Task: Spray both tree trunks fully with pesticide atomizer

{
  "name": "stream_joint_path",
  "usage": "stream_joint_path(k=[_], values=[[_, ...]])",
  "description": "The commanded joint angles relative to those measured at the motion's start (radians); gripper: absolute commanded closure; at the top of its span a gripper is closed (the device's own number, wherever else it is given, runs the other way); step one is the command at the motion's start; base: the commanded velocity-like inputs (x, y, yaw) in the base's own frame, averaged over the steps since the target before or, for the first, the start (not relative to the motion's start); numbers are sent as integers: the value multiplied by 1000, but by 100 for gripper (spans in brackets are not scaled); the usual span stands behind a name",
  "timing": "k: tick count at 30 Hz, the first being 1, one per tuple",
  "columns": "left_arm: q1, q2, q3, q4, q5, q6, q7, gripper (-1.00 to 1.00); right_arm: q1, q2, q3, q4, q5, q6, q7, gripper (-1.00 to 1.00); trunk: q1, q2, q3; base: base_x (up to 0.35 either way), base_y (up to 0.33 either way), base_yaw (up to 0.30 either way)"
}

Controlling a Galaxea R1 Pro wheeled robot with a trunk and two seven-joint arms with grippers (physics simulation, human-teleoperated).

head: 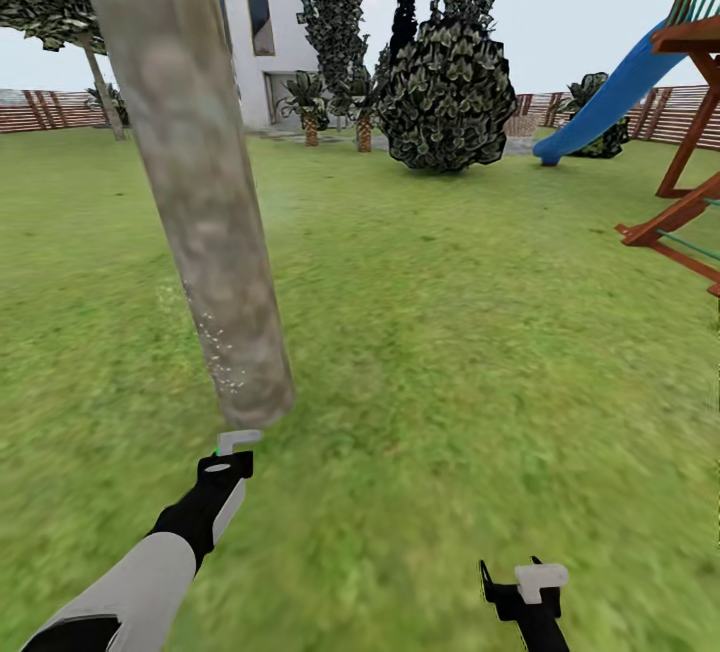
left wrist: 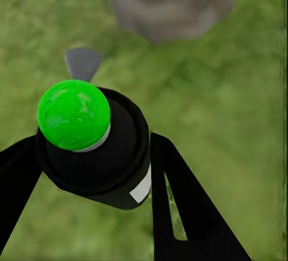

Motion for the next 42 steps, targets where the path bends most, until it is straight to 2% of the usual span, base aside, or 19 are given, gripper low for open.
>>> stream_joint_path(k=[1, 7, 21, 35, 42], values=[[0, 0, 0, 0, -1, 0, 0, 100, 0, 0, 0, 0, 0, 0, 0, -100, 0, 0, 0, 94, -267, 1], [0, 0, 0, 0, -2, 0, 0, 100, 0, 0, 0, 0, 0, 0, 0, -100, 0, 0, 0, 142, -266, 78], [0, 0, 0, 0, -1, 0, 0, 100, 0, 0, 0, 0, 0, 0, 0, -100, 0, 0, 0, 101, -266, 268], [0, 0, 0, 0, -1, 0, 0, 100, 0, 0, 0, 0, 0, 0, 0, -100, 0, 0, 0, 94, -267, 15], [0, 0, 0, 0, -1, 0, 0, 100, 0, 1, 0, 0, 0, 0, 0, -100, 0, 0, 0, 95, -267, 214]])
